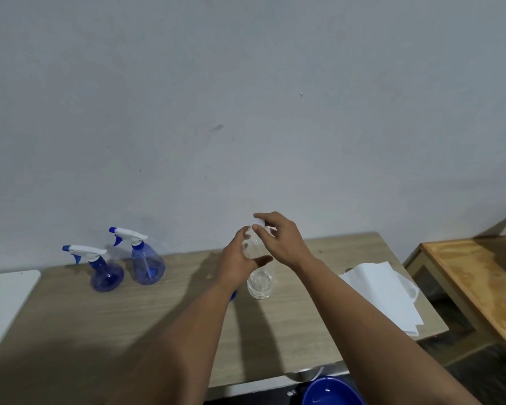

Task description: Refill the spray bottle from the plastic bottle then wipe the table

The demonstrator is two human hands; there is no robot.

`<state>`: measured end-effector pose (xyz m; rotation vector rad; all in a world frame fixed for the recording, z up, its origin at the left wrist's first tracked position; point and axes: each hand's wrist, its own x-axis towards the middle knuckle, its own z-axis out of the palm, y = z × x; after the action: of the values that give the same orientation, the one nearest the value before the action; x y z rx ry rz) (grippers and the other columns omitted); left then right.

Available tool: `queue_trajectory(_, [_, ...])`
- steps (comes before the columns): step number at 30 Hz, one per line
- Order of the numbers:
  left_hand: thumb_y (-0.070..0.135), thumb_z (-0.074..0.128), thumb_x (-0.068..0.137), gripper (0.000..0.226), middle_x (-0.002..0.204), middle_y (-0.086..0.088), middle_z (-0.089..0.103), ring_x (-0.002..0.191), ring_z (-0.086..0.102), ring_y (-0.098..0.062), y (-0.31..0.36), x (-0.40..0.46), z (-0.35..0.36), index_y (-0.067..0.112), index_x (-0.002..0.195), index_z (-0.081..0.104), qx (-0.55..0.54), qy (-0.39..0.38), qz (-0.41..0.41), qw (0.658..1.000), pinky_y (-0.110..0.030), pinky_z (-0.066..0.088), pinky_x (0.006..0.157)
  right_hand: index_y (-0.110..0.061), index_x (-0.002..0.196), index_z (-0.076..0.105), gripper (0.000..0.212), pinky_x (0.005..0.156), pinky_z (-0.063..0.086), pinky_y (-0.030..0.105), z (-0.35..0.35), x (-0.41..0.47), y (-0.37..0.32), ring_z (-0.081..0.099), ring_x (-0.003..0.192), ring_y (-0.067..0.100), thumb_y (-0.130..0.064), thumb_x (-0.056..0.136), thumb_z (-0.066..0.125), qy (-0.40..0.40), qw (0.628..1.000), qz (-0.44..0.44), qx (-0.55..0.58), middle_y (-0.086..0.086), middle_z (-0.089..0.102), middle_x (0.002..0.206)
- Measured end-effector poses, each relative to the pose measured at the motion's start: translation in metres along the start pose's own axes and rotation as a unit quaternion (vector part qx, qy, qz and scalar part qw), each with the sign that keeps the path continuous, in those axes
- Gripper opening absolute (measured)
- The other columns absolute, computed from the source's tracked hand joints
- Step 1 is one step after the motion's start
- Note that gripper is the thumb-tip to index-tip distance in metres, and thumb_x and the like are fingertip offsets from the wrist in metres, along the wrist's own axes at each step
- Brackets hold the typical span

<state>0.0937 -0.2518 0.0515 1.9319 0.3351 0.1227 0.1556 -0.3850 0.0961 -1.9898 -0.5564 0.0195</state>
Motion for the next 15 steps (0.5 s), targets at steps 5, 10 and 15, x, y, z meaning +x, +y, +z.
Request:
queue_trajectory(5, [0.068, 0.082, 0.050, 0.095, 0.128, 0.028, 0.055, 0.121, 0.057, -0.003, 0.002, -0.003, 0.006, 0.050, 0.134, 0.040, 0.011, 0.004, -0.001, 1.000, -0.040, 0.051, 0.102, -0.020, 0.095, 0.065, 0.023, 0.086, 0.058, 0.038, 0.007, -0.001, 0.002, 0.068, 0.094, 0.008, -0.038, 0.090, 0.079, 0.066, 0.997, 0.009, -0.028, -0.011, 0.070, 0.095])
queue_trajectory(10, [0.067, 0.079, 0.051, 0.094, 0.133, 0.027, 0.056, 0.122, 0.056, 0.000, 0.001, -0.006, 0.008, 0.048, 0.134, 0.040, 0.015, 0.021, -0.006, 1.000, -0.041, 0.052, 0.100, -0.022, 0.099, 0.062, 0.034, 0.083, 0.055, 0.024, 0.017, -0.001, 0.006, 0.065, 0.090, 0.008, -0.044, 0.084, 0.083, 0.099, 0.995, 0.019, -0.017, -0.010, 0.067, 0.093])
queue_trajectory(15, [0.069, 0.075, 0.049, 0.090, 0.133, 0.025, 0.055, 0.122, 0.057, -0.003, 0.001, -0.006, 0.007, 0.050, 0.131, 0.042, 0.017, 0.018, 0.003, 1.000, -0.041, 0.051, 0.102, -0.023, 0.119, 0.070, 0.024, 0.093, 0.051, 0.026, 0.014, -0.006, 0.016, 0.064, 0.106, 0.005, -0.031, 0.096, 0.074, 0.045, 0.999, -0.024, 0.012, -0.007, 0.064, 0.114])
